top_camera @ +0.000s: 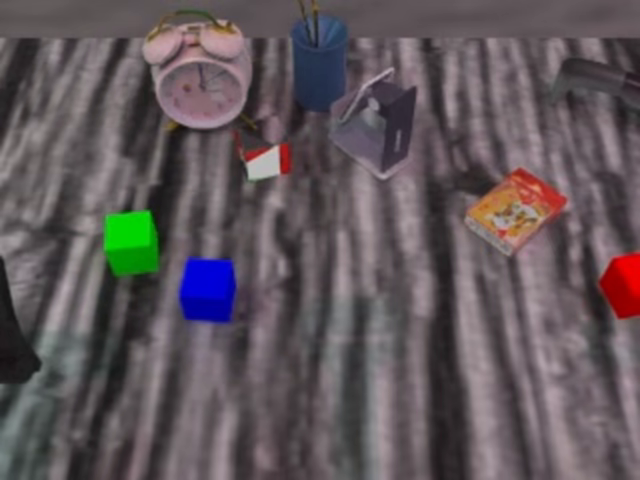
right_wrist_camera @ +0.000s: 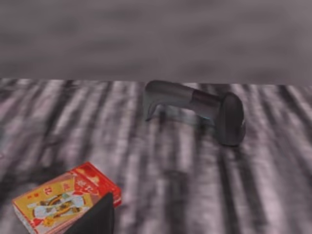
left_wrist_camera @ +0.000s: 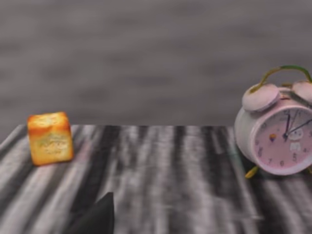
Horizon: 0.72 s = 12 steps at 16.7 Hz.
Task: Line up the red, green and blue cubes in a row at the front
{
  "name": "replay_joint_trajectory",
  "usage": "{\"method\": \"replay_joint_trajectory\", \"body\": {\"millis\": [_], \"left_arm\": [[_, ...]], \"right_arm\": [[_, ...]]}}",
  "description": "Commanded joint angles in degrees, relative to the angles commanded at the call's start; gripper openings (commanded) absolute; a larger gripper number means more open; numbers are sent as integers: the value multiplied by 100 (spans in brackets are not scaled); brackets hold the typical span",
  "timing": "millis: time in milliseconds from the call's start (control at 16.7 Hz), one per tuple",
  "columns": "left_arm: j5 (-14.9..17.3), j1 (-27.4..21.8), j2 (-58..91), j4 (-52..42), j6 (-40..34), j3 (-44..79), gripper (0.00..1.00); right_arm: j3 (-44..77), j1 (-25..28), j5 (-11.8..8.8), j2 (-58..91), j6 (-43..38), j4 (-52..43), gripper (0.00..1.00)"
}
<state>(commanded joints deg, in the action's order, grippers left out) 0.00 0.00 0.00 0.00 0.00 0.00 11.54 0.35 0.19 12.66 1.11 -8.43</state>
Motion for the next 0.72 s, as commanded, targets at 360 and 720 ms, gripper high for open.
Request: {"method": "replay_joint_trajectory", "body": {"millis": [360,720], "left_arm": [[0,0,0,0,0,0,100],[0,0,0,0,0,0,100]], "right_arm": [[2297,149,-21,3182,282,-1824,100],[4698,267,1,6775,553,-3756,100]]}}
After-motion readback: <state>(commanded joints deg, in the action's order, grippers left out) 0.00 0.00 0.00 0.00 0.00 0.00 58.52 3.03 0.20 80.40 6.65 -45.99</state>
